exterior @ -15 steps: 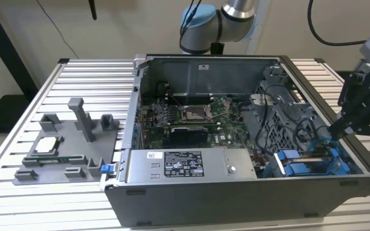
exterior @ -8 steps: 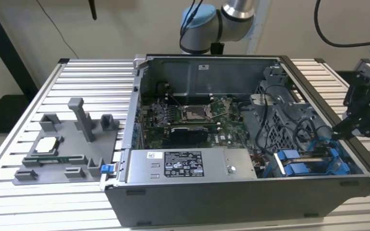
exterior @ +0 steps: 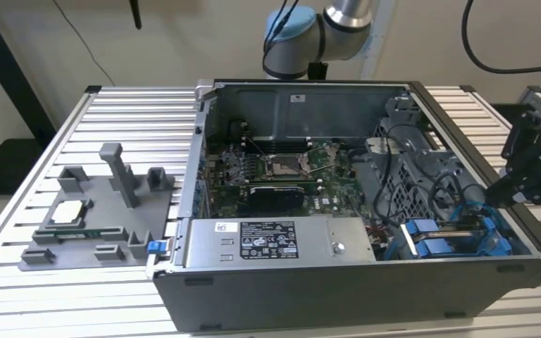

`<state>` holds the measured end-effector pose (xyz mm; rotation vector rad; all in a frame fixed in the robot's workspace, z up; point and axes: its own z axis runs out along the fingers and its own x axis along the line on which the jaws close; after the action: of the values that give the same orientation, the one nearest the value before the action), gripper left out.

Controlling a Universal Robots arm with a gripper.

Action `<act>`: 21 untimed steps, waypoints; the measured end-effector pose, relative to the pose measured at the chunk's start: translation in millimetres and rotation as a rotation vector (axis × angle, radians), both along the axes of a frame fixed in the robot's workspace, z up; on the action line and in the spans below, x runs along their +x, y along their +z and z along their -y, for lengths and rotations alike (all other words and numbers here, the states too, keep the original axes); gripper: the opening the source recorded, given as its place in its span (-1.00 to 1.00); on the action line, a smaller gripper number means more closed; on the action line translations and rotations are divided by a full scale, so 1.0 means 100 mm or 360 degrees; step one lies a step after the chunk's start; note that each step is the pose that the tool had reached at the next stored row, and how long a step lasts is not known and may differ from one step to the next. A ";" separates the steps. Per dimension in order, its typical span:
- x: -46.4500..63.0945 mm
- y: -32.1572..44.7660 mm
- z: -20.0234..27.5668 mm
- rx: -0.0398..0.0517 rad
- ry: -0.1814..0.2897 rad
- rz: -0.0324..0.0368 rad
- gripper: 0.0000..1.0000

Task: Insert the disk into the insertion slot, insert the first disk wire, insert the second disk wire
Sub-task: 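Insert the second disk wire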

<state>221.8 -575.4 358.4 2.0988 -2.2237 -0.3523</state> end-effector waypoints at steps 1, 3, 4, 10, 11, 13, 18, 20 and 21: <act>0.00 -0.004 0.000 0.0003 0.0000 -0.0002 1.00; 0.00 -0.009 0.000 0.0016 0.0000 -0.0005 1.00; 0.00 -0.008 0.000 0.0020 0.0000 -0.0005 1.00; 0.00 -0.009 0.000 0.0023 0.0000 -0.0005 -1.00; 0.00 -0.009 0.000 0.0023 0.0000 -0.0005 -1.00; 0.00 -0.009 0.000 0.0024 0.0000 -0.0005 -1.00; -0.03 0.032 0.000 0.0024 0.0000 -0.0005 -1.00; -0.07 0.068 0.000 0.0026 -0.0001 -0.0005 -1.00; -0.09 0.082 0.000 0.0028 -0.0001 -0.0005 -1.00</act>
<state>212.7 -575.4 366.6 2.1049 -2.2277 -0.3759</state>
